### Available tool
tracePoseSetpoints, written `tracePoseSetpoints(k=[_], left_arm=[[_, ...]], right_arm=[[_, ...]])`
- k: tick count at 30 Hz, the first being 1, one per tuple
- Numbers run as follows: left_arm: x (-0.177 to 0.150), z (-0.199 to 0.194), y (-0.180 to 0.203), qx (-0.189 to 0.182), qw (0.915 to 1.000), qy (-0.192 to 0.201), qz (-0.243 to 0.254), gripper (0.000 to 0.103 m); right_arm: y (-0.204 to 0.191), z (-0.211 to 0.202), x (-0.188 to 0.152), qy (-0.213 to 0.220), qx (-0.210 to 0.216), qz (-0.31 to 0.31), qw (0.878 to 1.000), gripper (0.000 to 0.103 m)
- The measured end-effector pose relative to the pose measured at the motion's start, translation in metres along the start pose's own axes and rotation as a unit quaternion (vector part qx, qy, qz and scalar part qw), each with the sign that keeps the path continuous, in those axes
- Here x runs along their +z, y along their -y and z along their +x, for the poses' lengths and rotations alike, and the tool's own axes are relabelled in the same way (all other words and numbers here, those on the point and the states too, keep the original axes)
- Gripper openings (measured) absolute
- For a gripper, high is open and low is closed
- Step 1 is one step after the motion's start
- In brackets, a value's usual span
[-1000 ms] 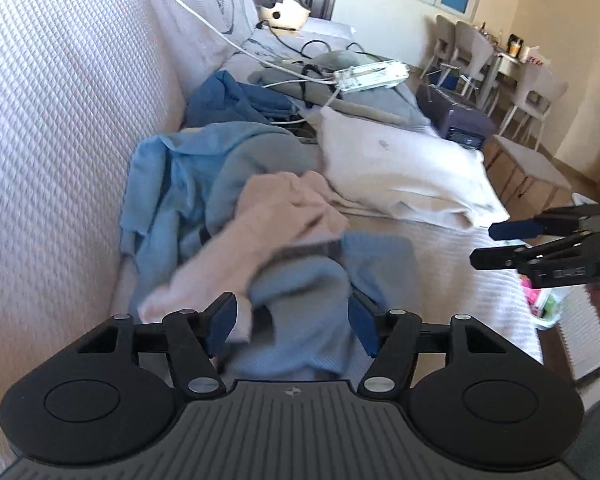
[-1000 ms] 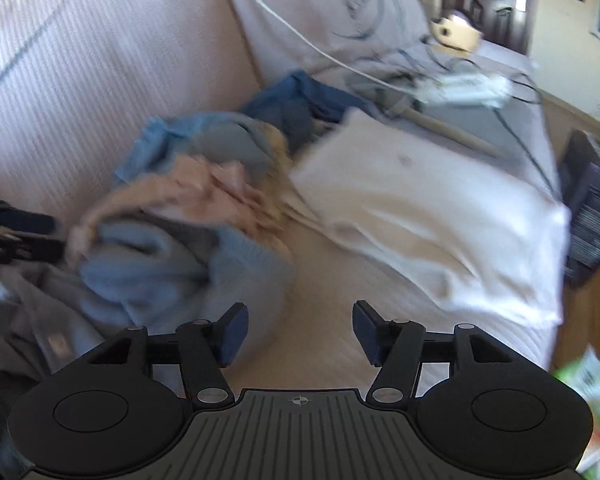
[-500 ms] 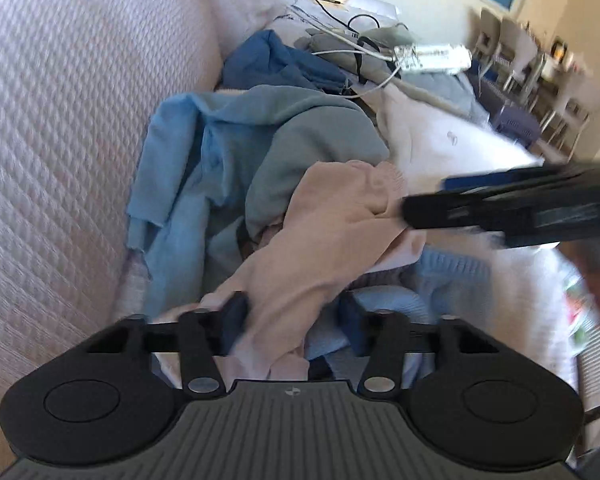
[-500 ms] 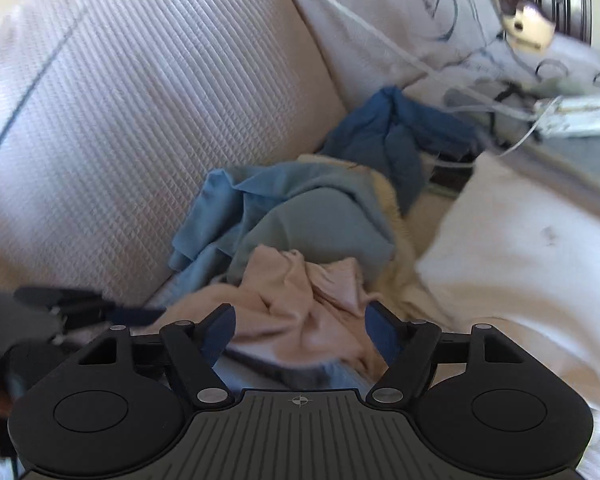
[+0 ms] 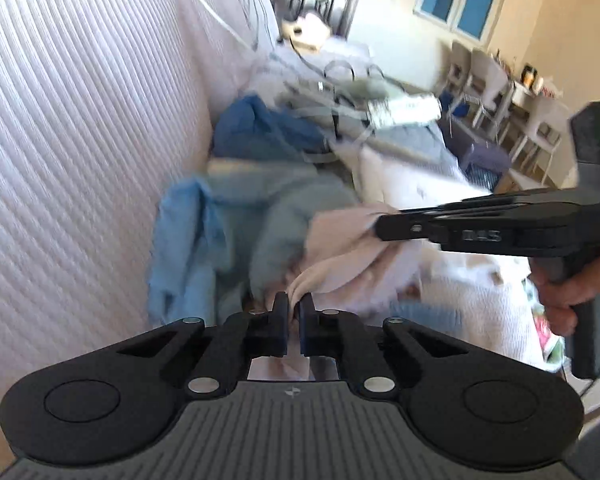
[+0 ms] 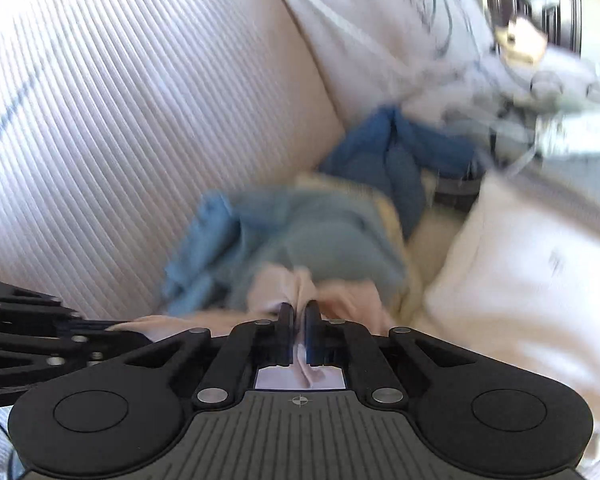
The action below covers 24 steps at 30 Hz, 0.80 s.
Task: Fold clothes
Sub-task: 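Move both grippers toward the pink and blue garment pile, then grasp the light-blue sweatpants waistband with the left gripper while the right gripper grasps it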
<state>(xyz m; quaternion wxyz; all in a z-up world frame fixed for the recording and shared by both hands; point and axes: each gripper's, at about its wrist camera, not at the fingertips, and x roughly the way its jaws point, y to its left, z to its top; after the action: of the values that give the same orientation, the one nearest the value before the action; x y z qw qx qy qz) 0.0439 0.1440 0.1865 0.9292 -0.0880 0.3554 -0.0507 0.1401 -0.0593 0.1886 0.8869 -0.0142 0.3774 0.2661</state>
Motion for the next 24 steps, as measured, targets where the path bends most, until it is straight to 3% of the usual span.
tracePoseSetpoints(k=[7,9,12,15,18,22,24], left_arm=[[0.064,-0.023,-0.027,0.051,0.9960,0.073,0.003,0.000],[0.078,-0.018,-0.035,0.052,0.9965,0.065,0.005,0.000],[0.078,-0.002,-0.036,0.055,0.9977,0.030,0.027,0.000],[0.059,0.013,-0.038,0.015,0.9997,-0.009,0.019,0.001],[0.039,0.022,-0.034,0.000,0.9991,-0.037,0.021,0.002],[0.015,0.013,-0.024,-0.013,0.9981,-0.052,0.028,0.032],[0.000,0.004,-0.015,-0.019,0.9979,-0.054,0.031,0.037]], right_arm=[[-0.023,-0.014,0.065,0.083,0.010,-0.030,0.996,0.001],[-0.025,-0.010,0.085,0.102,0.007,-0.029,0.994,0.001],[-0.020,0.013,0.109,0.089,0.002,-0.014,0.996,0.001],[-0.014,0.034,0.105,0.053,-0.006,-0.026,0.998,0.001],[-0.003,0.049,0.084,0.012,-0.019,-0.025,0.999,0.003],[0.023,0.032,0.052,-0.007,-0.030,-0.007,1.000,0.012],[0.034,0.013,0.036,-0.009,-0.036,-0.013,0.999,0.013]])
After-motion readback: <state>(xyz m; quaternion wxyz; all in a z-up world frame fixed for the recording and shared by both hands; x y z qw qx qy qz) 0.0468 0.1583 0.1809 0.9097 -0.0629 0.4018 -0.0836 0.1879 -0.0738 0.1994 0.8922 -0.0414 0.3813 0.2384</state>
